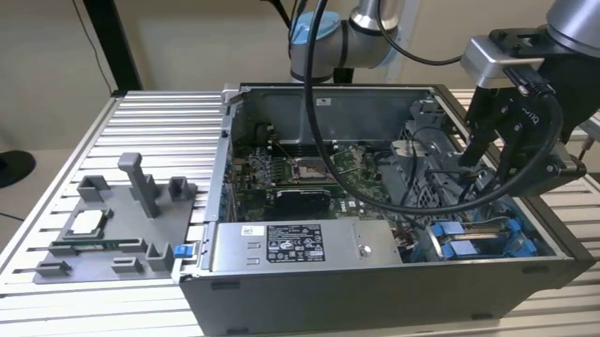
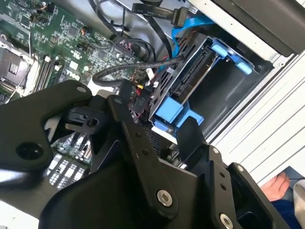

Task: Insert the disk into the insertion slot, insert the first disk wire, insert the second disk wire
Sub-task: 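Insert the first disk wire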

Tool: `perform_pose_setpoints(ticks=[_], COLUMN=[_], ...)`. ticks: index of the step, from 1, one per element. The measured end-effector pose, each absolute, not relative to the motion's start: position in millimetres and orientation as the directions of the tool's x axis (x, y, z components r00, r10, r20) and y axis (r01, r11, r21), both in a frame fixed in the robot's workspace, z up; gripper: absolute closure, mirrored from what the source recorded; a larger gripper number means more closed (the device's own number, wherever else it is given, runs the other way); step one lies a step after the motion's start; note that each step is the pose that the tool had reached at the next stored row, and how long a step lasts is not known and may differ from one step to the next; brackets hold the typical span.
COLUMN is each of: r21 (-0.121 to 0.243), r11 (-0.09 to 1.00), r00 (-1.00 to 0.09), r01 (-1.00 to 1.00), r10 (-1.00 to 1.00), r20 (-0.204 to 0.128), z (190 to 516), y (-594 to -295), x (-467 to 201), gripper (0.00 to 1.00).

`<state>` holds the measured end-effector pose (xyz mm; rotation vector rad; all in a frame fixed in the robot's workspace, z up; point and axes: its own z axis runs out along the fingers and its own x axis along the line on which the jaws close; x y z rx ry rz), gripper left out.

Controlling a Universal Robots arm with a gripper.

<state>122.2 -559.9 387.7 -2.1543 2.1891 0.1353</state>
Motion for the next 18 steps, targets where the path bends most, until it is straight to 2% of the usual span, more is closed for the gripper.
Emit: perform_pose_setpoints(ticks=[18], r21=[0.008], r11=[0.015], r00=[-0.016], r01=[-1.0], r10=[-0.994], r20=[-0.109], z=[386.0], y=[-554.9], x=[121.1], gripper=[0.0])
